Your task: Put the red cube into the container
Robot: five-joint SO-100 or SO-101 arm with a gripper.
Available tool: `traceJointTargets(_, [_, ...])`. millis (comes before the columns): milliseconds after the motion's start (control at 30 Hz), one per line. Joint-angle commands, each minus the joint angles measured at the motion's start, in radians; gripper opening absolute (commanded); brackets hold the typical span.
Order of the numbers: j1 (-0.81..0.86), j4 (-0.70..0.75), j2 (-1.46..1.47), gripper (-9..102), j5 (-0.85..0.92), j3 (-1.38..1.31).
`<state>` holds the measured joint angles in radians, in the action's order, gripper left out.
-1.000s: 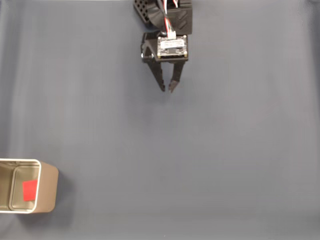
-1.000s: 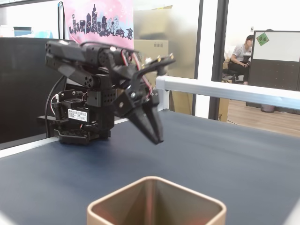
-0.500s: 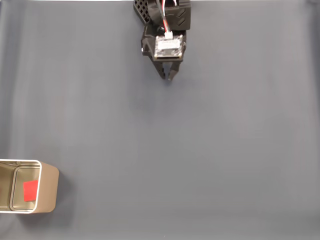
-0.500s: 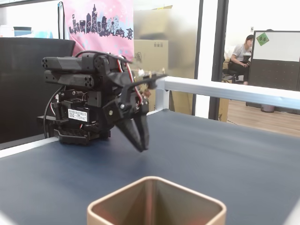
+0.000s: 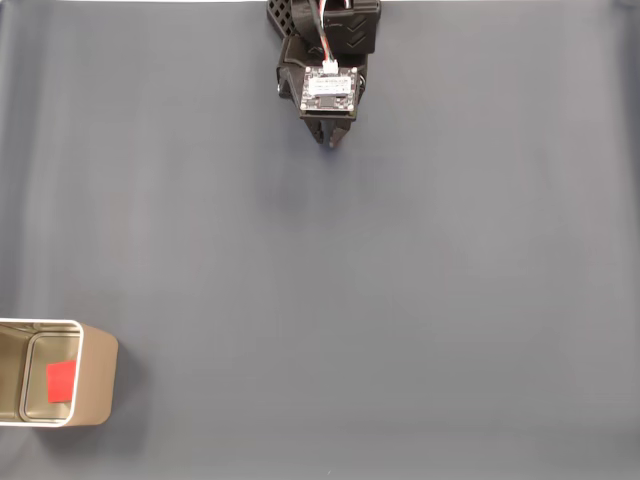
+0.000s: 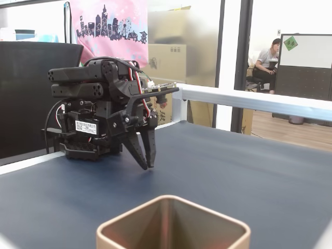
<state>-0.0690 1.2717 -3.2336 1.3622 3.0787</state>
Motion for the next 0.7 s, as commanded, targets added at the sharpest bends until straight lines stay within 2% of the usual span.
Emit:
traceJointTargets(0, [-0.012,0.043,-0.091,0,-0.002,0.015])
traceJointTargets(233, [-0.006,0.048,-0.091,2,0.025,0.015])
traceJointTargets(667, [0.017,0.080,-0.091,1,0.224,0.015])
